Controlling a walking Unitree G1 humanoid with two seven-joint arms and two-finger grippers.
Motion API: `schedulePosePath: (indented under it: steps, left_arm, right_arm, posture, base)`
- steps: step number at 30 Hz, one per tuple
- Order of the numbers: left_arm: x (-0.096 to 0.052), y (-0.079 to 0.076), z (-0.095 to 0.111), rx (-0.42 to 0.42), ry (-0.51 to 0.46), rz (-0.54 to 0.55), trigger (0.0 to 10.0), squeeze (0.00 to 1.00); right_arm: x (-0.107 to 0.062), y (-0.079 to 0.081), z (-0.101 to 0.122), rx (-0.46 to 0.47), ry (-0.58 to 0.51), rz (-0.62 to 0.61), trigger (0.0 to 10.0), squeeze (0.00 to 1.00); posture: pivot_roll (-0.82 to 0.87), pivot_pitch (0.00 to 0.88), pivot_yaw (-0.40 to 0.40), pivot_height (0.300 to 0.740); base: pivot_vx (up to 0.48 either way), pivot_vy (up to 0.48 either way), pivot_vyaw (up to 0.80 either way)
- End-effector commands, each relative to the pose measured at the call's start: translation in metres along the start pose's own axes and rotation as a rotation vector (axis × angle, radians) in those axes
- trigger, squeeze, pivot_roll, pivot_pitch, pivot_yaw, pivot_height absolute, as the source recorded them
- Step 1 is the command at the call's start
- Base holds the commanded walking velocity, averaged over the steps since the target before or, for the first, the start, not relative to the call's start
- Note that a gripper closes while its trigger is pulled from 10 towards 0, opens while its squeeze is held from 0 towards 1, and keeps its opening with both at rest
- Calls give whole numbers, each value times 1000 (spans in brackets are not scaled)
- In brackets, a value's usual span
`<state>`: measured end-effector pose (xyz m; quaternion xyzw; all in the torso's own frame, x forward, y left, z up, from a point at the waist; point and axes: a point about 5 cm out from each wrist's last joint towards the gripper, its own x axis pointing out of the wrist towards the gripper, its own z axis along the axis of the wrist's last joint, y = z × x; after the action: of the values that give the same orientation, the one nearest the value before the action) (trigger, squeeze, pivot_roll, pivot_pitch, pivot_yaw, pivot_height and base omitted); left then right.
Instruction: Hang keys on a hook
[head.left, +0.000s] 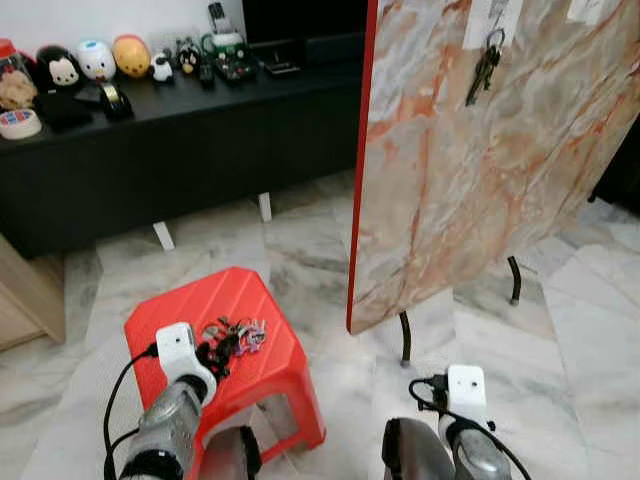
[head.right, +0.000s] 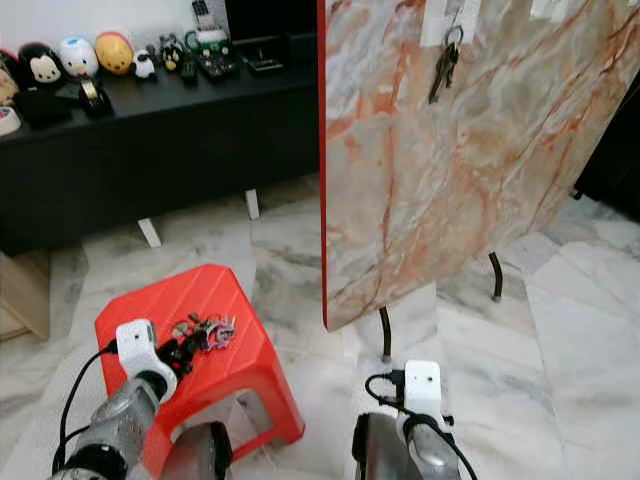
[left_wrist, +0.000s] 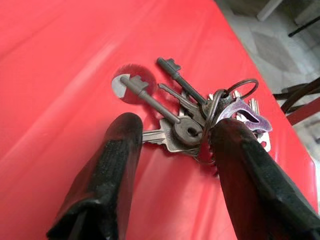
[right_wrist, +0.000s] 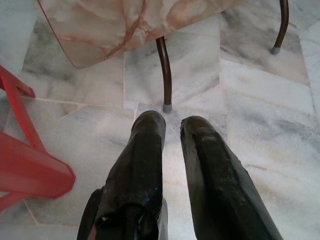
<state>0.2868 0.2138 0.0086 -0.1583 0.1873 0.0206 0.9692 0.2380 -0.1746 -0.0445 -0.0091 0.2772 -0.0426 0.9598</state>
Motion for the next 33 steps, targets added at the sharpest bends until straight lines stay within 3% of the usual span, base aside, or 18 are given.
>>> schedulePosePath:
  steps: [1,11,23,24,25,26,27,33]
  left_arm:
    - [-1,3,0,23,2,-6,10000,0]
    - [1,-5,2,4,-26,-47,10000,0]
    - [1,-11,1,52,-11,-101,10000,0]
    - [1,-11,1,56,-10,-101,4706,0]
    - [1,-11,1,58,-10,-102,3255,0]
    - [2,-12,0,59,-10,-103,2471,0]
    - [2,-12,0,60,-11,-103,0,0]
    - [2,-14,0,61,-10,-108,0,0]
  right_arm:
    - [0,-2,-2,8,10,-5,10000,0]
    - [0,-2,-1,6,8,-3,10000,0]
    - [0,-1,0,7,8,-1,10000,0]
    - [0,-1,0,7,8,-1,10000,0]
    - [0,-1,0,7,8,-1,10000,0]
    - [0,-1,0,7,8,-1,10000,0]
    - [0,-1,0,8,9,-1,10000,0]
    - [1,-1,0,8,9,-3,10000,0]
  posture:
    - [17,51,-40,571]
    - [15,49,-42,571]
    - [16,49,-41,571]
    - [15,50,-40,571]
    - [15,50,-40,571]
    - [15,49,-40,571]
    - [14,49,-40,571]
    - [13,46,-40,571]
  base:
    - [0,0,0]
    - [0,0,0]
    - [0,0,0]
    - [0,0,0]
    - [0,0,0]
    - [0,0,0]
    - [0,0,0]
    - [0,0,0]
